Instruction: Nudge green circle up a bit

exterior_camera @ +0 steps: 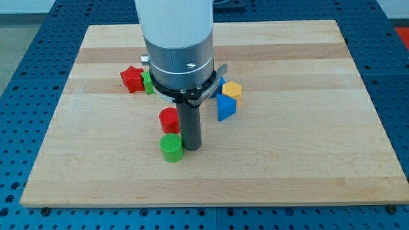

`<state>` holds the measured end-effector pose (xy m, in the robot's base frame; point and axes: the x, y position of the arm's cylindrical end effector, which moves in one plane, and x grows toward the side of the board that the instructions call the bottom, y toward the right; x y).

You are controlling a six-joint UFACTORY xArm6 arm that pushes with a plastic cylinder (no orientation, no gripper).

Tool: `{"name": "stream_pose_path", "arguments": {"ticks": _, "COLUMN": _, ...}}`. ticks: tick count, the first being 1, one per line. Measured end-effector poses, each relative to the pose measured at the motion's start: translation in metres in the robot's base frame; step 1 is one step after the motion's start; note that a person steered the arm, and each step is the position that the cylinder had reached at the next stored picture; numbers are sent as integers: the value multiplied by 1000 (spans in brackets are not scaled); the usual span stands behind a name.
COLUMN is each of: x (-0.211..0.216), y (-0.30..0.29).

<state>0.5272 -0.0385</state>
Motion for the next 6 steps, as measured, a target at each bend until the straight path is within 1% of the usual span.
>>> {"name": "stream_pose_path", "arguments": {"ticks": 1, "x": 6, "y": 0}}
{"name": "stream_pose_path", "arguments": {"ticks": 2, "x": 57, "y": 9}}
{"name": "stream_pose_path", "arguments": {"ticks": 3, "x": 71, "y": 6}}
{"name": "stream_pose_path", "arguments": {"ticks": 5, "x": 70, "y": -2}}
{"name": "stream_pose_path", "arguments": {"ticks": 6, "x": 42, "y": -14}}
